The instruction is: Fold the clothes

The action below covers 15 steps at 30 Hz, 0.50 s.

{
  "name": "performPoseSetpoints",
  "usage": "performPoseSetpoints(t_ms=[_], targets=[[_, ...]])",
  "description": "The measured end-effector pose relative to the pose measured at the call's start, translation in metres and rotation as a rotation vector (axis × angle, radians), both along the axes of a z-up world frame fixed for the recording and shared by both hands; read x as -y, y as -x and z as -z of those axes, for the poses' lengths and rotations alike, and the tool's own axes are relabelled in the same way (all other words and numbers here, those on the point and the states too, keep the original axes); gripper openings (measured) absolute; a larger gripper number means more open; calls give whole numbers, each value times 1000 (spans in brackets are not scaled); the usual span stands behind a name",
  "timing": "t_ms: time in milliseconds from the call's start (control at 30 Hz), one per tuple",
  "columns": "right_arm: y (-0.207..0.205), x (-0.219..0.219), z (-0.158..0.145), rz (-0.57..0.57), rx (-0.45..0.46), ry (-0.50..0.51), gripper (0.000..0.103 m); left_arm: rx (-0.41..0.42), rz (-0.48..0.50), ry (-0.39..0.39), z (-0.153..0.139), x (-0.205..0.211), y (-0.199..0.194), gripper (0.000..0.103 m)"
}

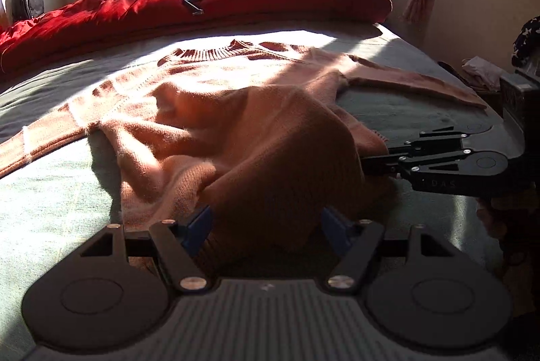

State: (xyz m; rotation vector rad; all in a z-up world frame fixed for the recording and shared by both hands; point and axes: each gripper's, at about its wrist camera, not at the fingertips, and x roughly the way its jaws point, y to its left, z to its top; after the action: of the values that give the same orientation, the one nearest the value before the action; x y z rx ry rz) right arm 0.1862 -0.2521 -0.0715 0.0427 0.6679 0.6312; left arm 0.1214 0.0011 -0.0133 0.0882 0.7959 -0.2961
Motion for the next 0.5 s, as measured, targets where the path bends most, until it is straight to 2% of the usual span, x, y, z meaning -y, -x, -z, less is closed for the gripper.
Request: performPoseSetpoints(t_ms=[33,333,400,500], targets=[[1,6,-4,0,-7,-27,10,3,2,-9,0,4,2,72],[16,68,-45,-4,-46,-273,8,20,51,-48,-3,41,7,72],[25,85,-56,15,-24,-287,8,19,66,-55,-3,49,7,72],[34,105,-60,73,-27,-250,9,15,88,-63,-3,59,5,72]])
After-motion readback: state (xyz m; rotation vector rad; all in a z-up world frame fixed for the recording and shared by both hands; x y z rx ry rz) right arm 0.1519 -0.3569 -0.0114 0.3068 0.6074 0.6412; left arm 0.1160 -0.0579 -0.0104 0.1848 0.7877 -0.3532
